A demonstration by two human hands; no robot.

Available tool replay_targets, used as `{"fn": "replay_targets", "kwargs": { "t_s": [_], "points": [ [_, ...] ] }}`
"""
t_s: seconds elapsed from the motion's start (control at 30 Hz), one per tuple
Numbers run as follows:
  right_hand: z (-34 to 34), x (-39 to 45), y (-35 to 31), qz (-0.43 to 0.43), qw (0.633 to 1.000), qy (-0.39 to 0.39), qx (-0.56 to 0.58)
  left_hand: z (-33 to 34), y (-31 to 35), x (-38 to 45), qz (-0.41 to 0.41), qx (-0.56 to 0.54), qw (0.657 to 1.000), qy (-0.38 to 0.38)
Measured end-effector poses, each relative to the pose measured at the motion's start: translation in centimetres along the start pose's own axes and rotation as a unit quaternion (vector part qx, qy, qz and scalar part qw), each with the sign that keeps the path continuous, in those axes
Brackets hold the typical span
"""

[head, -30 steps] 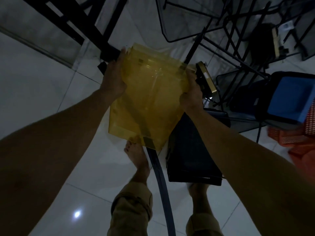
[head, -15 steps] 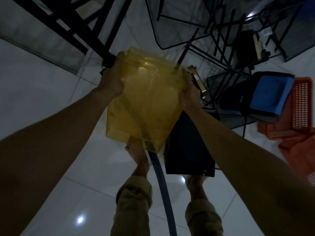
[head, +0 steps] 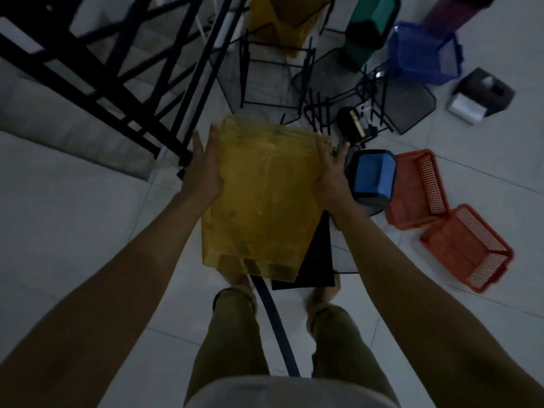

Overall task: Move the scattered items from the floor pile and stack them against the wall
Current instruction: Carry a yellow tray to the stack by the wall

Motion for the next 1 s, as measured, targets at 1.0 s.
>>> {"fn": "replay_targets", "kwargs": {
  "t_s": [1.0],
  "points": [
    [-17.9,-32.7,23.9,0.399,0.911,0.093,0.053,21.5,34.2,-17.3,0.194,0.347,0.846,-0.355]
  ]
}}
Point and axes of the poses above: each hand's wrist, its own x-axis towards the middle knuckle, its own z-axis out of the palm, y = z × x, the point moved 5 cm from there along x, towards the middle knuckle, and after that the axes turned 9 degrees about -x, right-handed, at the moved point
